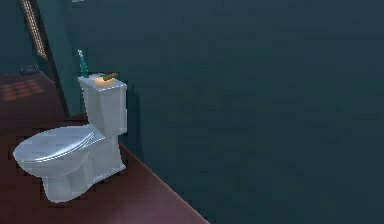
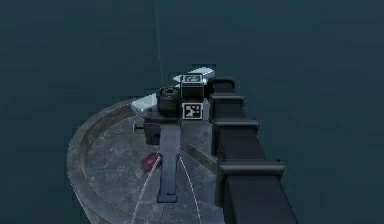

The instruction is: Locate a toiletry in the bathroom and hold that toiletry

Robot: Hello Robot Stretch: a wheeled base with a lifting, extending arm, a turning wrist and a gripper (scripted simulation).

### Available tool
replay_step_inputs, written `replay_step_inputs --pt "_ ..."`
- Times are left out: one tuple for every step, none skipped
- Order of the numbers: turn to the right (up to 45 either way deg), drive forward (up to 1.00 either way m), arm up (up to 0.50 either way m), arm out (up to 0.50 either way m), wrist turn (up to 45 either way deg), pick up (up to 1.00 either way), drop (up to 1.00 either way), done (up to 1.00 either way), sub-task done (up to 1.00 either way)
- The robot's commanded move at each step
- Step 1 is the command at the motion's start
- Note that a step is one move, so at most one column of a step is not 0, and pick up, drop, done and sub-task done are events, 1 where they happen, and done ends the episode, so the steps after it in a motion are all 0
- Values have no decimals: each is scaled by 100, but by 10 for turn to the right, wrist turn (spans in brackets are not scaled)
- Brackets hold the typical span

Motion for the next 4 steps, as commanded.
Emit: replay_step_inputs --pt "0 0 0 0 450 0 0 0 0" --pt "0 0 0 0 450 0 0 0 0" --pt "0 0 0 0 450 0 0 0 0" --pt "0 0 0 0 30 0 0 0 0"
